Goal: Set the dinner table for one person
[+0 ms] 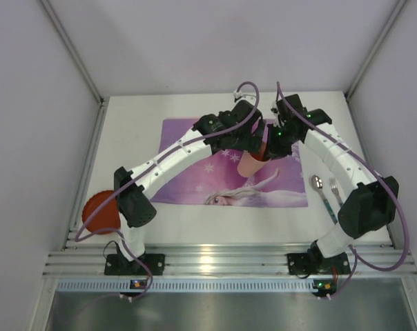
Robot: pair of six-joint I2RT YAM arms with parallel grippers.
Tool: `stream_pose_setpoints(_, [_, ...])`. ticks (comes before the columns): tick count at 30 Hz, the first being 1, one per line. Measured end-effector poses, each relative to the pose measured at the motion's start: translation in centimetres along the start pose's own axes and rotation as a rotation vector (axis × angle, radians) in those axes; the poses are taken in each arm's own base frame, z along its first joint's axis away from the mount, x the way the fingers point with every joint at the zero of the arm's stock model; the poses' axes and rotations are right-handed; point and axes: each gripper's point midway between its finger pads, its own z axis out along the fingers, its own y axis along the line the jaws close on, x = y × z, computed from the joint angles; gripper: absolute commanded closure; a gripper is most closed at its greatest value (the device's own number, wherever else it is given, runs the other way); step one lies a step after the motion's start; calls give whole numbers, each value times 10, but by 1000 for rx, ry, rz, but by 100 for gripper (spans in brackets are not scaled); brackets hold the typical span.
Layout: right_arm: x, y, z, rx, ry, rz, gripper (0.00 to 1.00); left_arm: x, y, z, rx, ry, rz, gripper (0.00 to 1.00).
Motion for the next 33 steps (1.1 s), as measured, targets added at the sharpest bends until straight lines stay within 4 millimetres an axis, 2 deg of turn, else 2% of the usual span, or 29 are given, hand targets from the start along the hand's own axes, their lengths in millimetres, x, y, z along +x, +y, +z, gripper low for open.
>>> stream_pose_setpoints(4, [-19,-6,-8,70,-35,-11,100,-7,10,-12,-37,-29,-24,2])
stream_pose_setpoints(9, [-60,-5,-12,135,-105,-31,100,-28,41,-26,-107,-105,-102,2])
stream_pose_setpoints(10, [-72,-11,-11,169,-128,-23,100,-25,58,-31,-133,-100,-120,2])
stream_pose_setpoints(12, [-92,-26,-8,227,-160,3,100,-11,111,-41,-208,-64,-179,2])
stream_pose_setpoints(15, [-120,-67,4,336,-177,81,100,18,196,-60,-347,-40,-304,2])
stream_pose_setpoints(16, [-127,-80,10,363,-177,107,100,30,217,-69,-389,-36,-340,2])
stream_pose_setpoints(17, [-133,-92,16,387,-176,133,100,42,228,-75,-410,-27,-358,2])
stream_pose_setpoints(20, [-145,-121,33,441,-170,194,100,70,234,-87,-413,-1,-362,2])
stream_pose_setpoints(23, [-158,-138,47,480,-183,228,100,88,235,-89,-414,30,-355,2])
stream_pose_setpoints(28, [-171,-141,64,490,-220,245,100,116,245,-86,-452,95,-365,2])
stream_pose_setpoints(31, [-176,-142,75,478,-246,263,100,122,250,-89,-468,109,-373,2])
stream_pose_setpoints(33, [-175,-144,82,475,-245,273,86,121,253,-92,-471,101,-382,2])
